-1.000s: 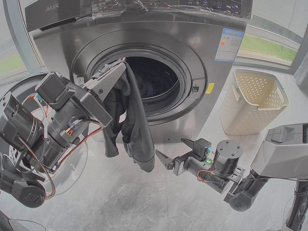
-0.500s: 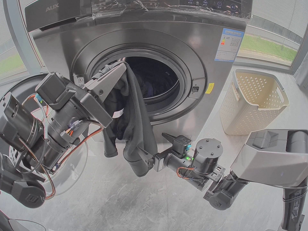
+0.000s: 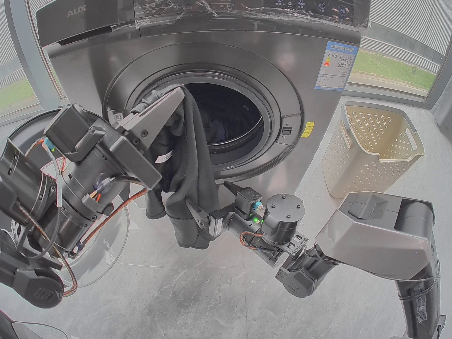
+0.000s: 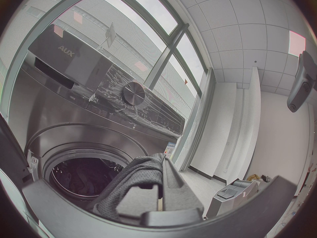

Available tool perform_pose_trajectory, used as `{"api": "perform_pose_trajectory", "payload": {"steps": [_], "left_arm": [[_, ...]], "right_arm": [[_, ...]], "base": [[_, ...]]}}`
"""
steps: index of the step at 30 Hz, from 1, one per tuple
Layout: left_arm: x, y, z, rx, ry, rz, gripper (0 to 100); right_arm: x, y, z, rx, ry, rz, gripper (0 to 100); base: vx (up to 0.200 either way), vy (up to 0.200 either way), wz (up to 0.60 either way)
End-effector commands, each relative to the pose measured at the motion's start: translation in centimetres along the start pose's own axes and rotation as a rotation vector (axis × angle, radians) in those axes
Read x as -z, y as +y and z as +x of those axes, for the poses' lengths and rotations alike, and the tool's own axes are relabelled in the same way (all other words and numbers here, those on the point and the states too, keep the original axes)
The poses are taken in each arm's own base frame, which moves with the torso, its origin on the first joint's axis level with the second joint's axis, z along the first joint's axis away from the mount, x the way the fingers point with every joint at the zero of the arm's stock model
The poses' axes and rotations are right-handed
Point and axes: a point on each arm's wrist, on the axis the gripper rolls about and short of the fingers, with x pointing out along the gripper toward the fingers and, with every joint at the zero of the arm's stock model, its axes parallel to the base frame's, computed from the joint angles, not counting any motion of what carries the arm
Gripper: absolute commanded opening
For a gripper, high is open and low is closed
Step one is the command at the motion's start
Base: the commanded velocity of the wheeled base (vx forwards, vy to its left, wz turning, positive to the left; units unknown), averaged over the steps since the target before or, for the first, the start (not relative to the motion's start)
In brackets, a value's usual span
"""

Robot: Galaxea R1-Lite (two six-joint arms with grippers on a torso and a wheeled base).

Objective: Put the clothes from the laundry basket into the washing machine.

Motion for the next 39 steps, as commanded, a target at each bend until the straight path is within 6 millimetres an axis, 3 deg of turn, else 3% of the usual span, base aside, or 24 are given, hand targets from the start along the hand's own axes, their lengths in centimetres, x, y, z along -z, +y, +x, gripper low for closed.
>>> {"api": "perform_pose_trajectory", "payload": {"steps": [1,11,19,20,26,39], "left_arm": [[-0.3,-0.2,-0.2,0.008,-0.005,-0.002,0],[-0.4,-0.2,-0.2,0.009,-0.011,-0.002,0],[-0.4,-0.1,-0.2,0.004,-0.010,-0.002,0],[-0.4,-0.1,-0.2,0.003,-0.010,-0.001,0],[-0.1,0.3,-0.2,-0.020,0.004,0.002,0],[3.9,3.5,-2.1,-0.148,0.184,0.025,0]], "right_arm": [[1.2,-0.6,1.0,0.012,-0.007,-0.002,100],[2.9,-0.7,2.2,0.015,-0.008,-0.003,100],[2.0,-0.7,3.0,0.021,-0.060,0.002,100],[1.9,-0.7,3.0,0.021,-0.061,0.002,0],[0.6,-1.3,2.5,0.033,-0.081,0.009,0],[-6.1,-2.9,-3.7,0.083,-0.094,0.034,0]], "base": [[0.000,0.000,0.00],[0.000,0.000,0.00],[0.000,0.000,0.00],[0.000,0.000,0.00],[0.000,0.000,0.00],[0.000,0.000,0.00]]}}
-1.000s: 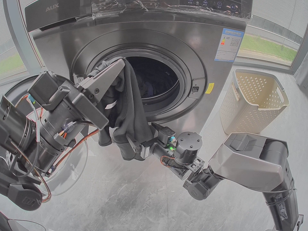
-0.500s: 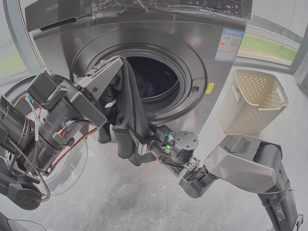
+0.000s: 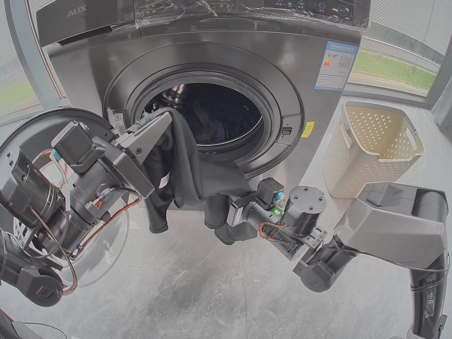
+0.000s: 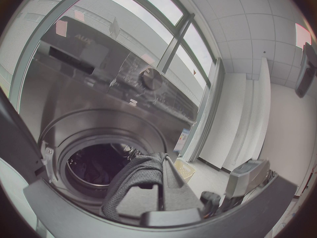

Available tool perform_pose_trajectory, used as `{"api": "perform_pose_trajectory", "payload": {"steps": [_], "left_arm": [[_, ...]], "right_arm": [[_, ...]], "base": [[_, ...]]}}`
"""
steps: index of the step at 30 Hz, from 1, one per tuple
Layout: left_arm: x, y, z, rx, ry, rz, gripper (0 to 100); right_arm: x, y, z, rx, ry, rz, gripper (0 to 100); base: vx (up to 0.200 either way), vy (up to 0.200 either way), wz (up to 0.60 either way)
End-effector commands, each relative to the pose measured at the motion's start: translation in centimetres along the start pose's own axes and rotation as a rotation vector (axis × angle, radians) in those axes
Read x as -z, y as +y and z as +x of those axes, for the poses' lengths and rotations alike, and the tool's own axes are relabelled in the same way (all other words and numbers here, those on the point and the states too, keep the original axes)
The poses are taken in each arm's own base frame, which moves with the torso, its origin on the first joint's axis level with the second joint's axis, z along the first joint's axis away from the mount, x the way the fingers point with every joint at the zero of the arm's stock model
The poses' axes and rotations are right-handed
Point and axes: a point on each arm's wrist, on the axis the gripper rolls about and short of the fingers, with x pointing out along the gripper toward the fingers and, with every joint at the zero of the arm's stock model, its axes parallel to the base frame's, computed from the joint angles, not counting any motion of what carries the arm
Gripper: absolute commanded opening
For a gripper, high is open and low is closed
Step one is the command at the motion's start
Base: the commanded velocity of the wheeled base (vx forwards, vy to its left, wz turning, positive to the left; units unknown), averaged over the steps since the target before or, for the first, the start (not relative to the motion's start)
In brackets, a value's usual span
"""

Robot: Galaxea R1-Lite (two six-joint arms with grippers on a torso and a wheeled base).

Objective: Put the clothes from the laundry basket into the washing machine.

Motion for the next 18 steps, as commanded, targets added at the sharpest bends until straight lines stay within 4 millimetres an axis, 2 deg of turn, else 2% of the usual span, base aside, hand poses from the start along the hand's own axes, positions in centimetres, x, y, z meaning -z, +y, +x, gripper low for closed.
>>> {"api": "perform_pose_trajectory", "payload": {"steps": [1,9,15,18], "left_arm": [[3.0,1.5,-0.6,-0.059,0.119,0.000,0],[6.7,1.9,-1.7,-0.075,0.269,0.002,0],[8.9,2.2,-2.2,-0.089,0.360,-0.005,0],[9.3,2.4,-2.2,-0.092,0.372,0.005,0]], "right_arm": [[-4.9,-0.6,-2.3,0.016,-0.069,0.007,0],[-7.2,0.0,-2.5,0.002,-0.129,0.013,0],[-8.4,0.4,-1.6,-0.011,-0.184,0.025,0],[-8.9,0.6,-1.3,-0.010,-0.204,0.027,0]], "base": [[0.000,0.000,0.00],[0.000,0.000,0.00],[0.000,0.000,0.00],[0.000,0.000,0.00]]}}
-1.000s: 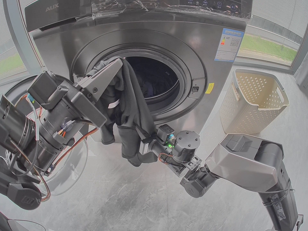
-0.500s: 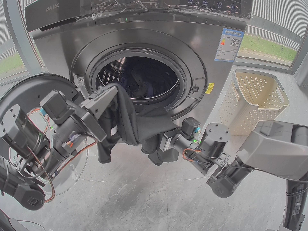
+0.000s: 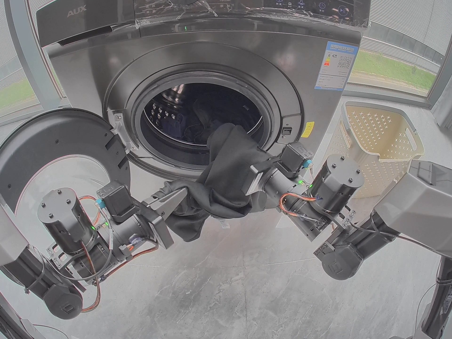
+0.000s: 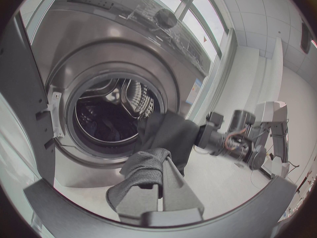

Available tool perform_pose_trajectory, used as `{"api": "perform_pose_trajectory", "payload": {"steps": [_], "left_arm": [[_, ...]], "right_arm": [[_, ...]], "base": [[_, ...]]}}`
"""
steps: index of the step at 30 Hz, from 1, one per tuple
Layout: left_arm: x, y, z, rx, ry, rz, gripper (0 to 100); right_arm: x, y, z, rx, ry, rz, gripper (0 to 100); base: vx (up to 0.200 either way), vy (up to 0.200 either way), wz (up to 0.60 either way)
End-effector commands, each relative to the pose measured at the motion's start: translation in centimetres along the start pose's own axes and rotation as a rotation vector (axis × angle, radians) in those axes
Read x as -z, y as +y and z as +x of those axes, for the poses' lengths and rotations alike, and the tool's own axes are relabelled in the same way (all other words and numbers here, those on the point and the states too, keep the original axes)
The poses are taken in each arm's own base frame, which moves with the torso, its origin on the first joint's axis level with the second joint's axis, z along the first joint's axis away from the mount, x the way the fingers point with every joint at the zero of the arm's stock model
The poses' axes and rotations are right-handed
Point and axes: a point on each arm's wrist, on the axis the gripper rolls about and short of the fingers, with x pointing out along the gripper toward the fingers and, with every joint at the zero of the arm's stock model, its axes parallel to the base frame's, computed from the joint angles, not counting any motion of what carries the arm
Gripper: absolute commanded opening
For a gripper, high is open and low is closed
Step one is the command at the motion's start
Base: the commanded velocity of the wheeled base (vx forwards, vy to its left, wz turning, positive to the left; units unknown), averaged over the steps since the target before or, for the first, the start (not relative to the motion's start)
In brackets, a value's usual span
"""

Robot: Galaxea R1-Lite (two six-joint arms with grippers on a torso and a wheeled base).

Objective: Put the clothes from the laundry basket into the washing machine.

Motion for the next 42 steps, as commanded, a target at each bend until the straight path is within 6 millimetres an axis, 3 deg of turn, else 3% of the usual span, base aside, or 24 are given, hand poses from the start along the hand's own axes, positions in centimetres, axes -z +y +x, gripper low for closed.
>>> {"api": "perform_pose_trajectory", "payload": {"steps": [1,7,8,18,28,35,42], "left_arm": [[1.7,0.4,0.5,-0.014,0.065,0.002,0],[1.8,0.4,0.3,-0.013,0.071,0.000,0],[2.1,0.4,0.3,-0.012,0.083,-0.003,100],[6.3,0.1,-1.8,0.000,0.302,0.048,100],[8.3,0.0,-3.6,0.059,0.433,0.071,100],[8.6,-0.1,-3.9,0.069,0.455,0.077,100],[7.0,-0.4,-0.9,0.077,0.314,0.091,100]], "right_arm": [[-1.2,0.3,0.6,-0.004,-0.048,0.006,0],[-1.2,0.3,0.7,-0.003,-0.048,0.006,0],[-1.2,0.3,0.7,-0.003,-0.048,0.006,0],[-1.7,0.4,1.3,-0.005,-0.069,0.006,0],[-1.9,0.4,1.4,-0.006,-0.078,0.005,0],[-1.9,0.5,1.4,-0.007,-0.075,0.005,0],[-1.3,1.7,1.1,-0.037,-0.057,0.017,0]], "base": [[0.000,0.000,0.00],[0.000,0.000,0.00],[0.000,0.000,0.00],[0.000,0.000,0.00],[0.000,0.000,0.00],[0.000,0.000,0.00],[0.000,0.000,0.00]]}}
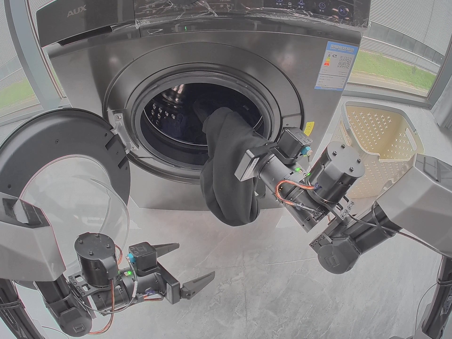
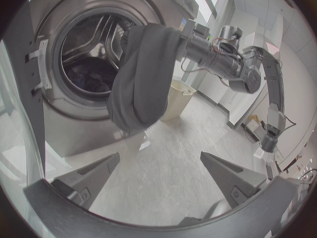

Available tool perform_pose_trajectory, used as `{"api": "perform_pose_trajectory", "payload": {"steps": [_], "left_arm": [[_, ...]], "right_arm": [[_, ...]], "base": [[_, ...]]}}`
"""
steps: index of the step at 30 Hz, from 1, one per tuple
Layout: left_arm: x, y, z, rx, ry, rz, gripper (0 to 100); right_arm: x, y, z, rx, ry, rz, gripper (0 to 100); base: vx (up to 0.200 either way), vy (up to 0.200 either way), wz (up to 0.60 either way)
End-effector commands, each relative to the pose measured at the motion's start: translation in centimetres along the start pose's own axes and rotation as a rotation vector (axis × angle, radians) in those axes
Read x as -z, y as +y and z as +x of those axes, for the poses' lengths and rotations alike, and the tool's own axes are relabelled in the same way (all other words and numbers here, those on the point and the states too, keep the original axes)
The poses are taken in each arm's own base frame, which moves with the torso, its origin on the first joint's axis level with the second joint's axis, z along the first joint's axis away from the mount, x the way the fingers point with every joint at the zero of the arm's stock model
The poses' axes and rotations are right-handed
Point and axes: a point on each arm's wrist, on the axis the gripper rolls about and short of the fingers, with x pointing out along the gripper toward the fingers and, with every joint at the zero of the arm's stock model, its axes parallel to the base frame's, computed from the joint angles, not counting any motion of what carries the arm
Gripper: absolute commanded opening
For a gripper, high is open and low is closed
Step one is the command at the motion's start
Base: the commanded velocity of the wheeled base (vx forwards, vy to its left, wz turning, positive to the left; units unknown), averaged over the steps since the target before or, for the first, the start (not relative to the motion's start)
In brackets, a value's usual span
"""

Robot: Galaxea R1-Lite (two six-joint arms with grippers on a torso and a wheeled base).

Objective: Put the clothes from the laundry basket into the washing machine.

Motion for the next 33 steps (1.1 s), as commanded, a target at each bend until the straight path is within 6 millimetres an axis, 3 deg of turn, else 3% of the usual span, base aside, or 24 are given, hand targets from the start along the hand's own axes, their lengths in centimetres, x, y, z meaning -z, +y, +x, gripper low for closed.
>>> {"api": "perform_pose_trajectory", "payload": {"steps": [1,8,20,33], "left_arm": [[-2.2,0.1,1.8,0.001,-0.112,0.015,100],[-4.7,0.7,4.9,-0.003,-0.236,0.036,100],[-5.7,1.7,8.8,-0.037,-0.311,0.045,100],[-6.2,4.5,11.0,-0.179,-0.367,0.009,100]], "right_arm": [[0.4,1.3,-0.3,-0.030,0.015,0.014,0],[0.5,2.2,-0.2,-0.047,0.030,0.016,0],[0.8,4.0,-0.7,-0.072,0.045,0.031,0],[0.4,4.8,-2.0,-0.084,0.071,0.039,0]], "base": [[0.000,0.000,0.00],[0.000,0.000,0.00],[0.000,0.000,0.00],[0.000,0.000,0.00]]}}
